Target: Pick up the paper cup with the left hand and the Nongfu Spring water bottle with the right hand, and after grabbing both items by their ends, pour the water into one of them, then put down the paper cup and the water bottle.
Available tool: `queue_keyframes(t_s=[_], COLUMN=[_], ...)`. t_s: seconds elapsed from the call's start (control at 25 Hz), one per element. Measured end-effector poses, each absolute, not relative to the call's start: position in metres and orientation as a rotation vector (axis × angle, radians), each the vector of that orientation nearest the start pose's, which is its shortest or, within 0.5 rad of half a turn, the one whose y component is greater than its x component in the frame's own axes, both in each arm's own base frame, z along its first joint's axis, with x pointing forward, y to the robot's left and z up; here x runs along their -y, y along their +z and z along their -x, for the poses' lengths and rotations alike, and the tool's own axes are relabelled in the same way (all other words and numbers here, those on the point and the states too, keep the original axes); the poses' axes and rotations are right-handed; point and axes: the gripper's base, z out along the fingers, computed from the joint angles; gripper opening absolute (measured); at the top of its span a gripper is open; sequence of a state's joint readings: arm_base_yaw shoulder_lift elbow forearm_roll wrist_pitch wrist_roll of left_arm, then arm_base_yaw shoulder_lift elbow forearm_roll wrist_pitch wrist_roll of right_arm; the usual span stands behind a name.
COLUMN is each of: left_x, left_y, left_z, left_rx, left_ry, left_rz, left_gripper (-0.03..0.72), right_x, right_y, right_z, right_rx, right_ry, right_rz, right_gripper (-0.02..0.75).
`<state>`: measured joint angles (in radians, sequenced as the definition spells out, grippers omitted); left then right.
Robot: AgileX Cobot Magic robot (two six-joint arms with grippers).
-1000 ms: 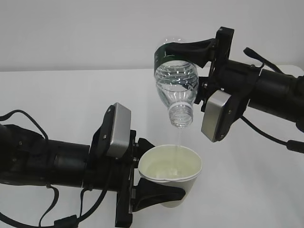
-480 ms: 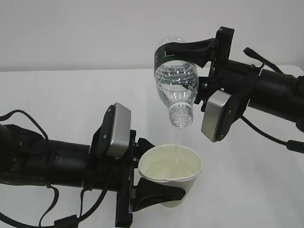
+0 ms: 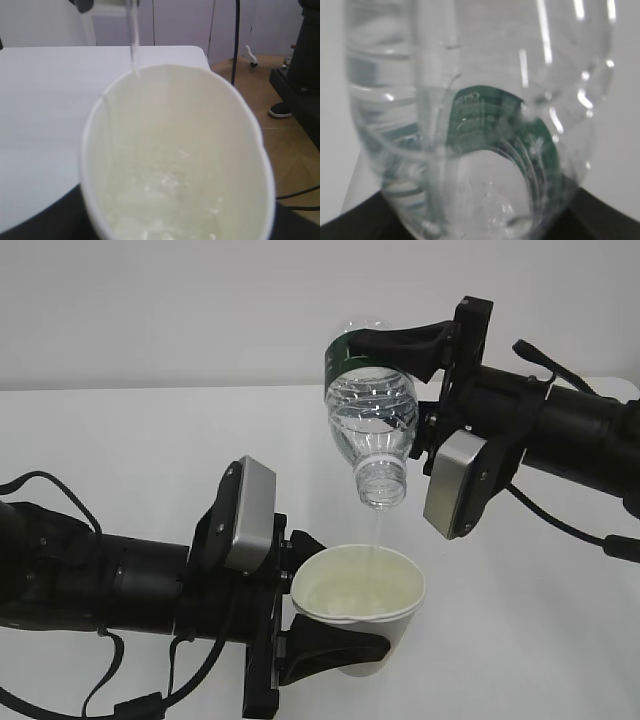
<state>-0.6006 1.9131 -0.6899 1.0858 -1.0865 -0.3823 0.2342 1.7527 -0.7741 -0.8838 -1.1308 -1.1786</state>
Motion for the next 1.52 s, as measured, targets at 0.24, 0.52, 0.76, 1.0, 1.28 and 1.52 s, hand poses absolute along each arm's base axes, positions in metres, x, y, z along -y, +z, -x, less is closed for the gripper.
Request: queue_keyframes(t_s=[0.24,0.52,0.76,1.0,1.28,1.52], left_x=[0.2332,0.2332,0.2332,0.2332,0.2332,0.2332], left_y=[0.1352,0.1352,0.1352,0.1352,0.1352,0.1352], left_z=[-0.2144,-0.2144,-0.2144,-0.2144,-0.2144,-0.2144], left_rx=[-1.397,-1.397,-1.397,-1.397,-1.397,-1.397], left_ry=[-1.053,-1.053,-1.053,-1.053,-1.053,-1.053], left_rz=[-1.375,-1.375,-1.375,-1.375,-1.375,-1.375], left_gripper=[0.414,0.414,0.414,0.414,0.414,0.414], right_x=[-0.1382,-0.1382,-0.1382,-0.1382,-0.1382,-0.1382], right_y=[0.2152,0.2152,0.2152,0.2154,0.2154,0.2154], right_z=[-0.3049,-0.3049,-0.3049,-0.3048,-0.3048,-0.3048], right_rx=[-0.345,-0.333,-0.331,-0.330,-0.330,-0.330], right_ry=[-0.535,-0.548,-0.549,-0.549,-0.549,-0.549], right_rz=[1.526,1.530,1.530,1.529,1.529,1.529], right_gripper=[0.447,0.447,0.447,0.447,0.447,0.447])
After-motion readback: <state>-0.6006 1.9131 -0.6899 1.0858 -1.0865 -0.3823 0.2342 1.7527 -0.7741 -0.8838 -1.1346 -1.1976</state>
